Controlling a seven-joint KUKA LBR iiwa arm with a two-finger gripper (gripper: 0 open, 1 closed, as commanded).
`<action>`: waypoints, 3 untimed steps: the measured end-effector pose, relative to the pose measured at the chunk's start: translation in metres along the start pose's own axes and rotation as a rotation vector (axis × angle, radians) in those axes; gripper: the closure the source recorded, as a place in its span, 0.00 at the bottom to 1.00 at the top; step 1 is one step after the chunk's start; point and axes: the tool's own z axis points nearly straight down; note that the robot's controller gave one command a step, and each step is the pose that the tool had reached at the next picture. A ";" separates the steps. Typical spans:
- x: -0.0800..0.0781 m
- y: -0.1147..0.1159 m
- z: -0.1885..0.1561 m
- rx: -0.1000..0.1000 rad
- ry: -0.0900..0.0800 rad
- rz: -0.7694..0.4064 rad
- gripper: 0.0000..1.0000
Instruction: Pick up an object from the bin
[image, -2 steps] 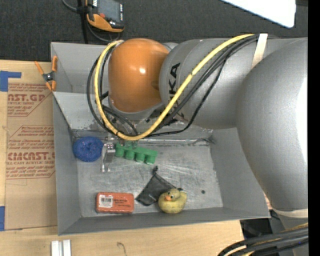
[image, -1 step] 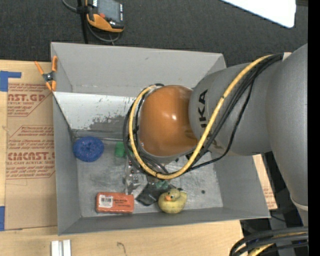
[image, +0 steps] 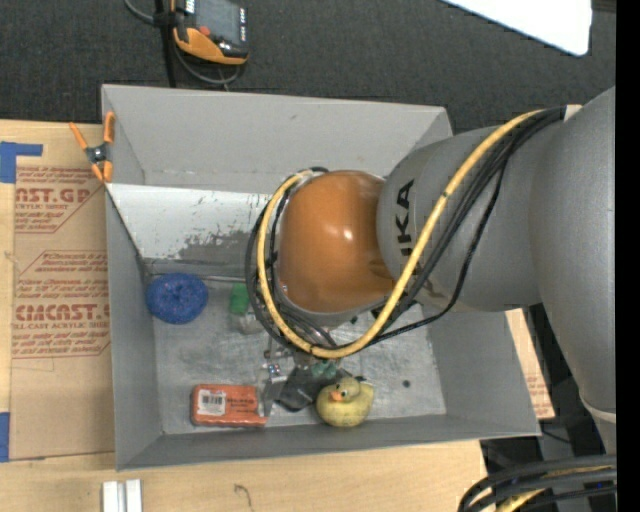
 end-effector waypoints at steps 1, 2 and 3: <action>0.000 0.000 0.000 0.000 0.000 0.000 0.00; -0.001 0.001 0.036 0.000 -0.006 -0.093 0.00; -0.010 0.008 0.100 0.000 -0.005 -0.376 1.00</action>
Offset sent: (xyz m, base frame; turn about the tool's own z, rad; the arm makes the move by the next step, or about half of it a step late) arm -0.0008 0.0003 -0.1016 -0.2478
